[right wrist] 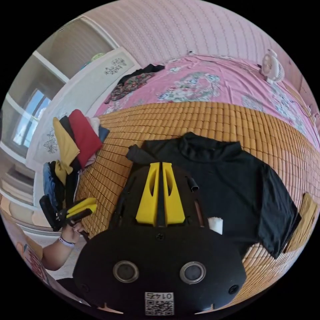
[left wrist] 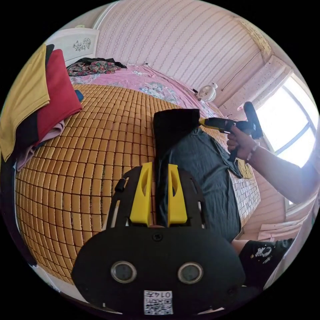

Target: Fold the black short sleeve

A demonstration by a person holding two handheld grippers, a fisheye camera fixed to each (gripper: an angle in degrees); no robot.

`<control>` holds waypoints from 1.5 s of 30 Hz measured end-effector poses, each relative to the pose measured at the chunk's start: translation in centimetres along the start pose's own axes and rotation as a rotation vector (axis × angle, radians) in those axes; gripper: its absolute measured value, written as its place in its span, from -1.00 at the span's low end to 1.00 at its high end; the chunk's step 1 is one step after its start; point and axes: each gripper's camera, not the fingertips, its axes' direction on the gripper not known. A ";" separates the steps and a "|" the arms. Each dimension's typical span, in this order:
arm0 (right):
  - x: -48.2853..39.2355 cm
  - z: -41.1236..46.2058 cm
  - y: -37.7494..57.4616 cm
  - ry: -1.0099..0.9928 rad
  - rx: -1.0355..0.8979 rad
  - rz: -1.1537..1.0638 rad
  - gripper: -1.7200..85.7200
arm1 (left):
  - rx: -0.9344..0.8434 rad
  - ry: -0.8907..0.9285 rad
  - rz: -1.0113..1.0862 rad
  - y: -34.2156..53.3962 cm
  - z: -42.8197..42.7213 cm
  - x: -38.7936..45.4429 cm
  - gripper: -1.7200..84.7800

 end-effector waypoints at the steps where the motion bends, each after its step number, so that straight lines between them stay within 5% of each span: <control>1: 2.6 0.4 1.2 0.025 -0.060 0.060 -0.86 | -0.003 0.000 0.011 -0.4 0.0 0.1 -0.78; 13: 7.3 6.1 2.7 0.068 -0.059 0.021 -0.72 | -0.086 0.055 0.168 -13.6 6.0 4.1 -0.81; 21: 8.6 9.2 2.7 0.082 -0.103 0.035 -0.94 | -0.234 -0.070 0.127 -17.6 12.5 6.1 -0.91; 28: 2.1 4.0 0.9 -0.130 0.101 -0.239 -0.95 | 0.035 -0.092 0.098 -15.1 -0.2 5.6 -0.98; 34: -10.4 5.5 -2.9 -0.445 0.172 -0.540 -0.83 | 0.260 -0.194 -0.226 -5.5 -14.2 -0.2 -0.95; 39: -11.4 7.8 -2.0 -0.340 0.113 -0.554 -0.81 | 0.185 -0.246 -0.455 1.4 -15.6 -5.5 -0.85; 45: -8.6 11.0 3.1 -0.174 -0.053 -0.442 -0.82 | 0.147 -0.236 -0.452 -0.1 -14.6 -7.6 -0.80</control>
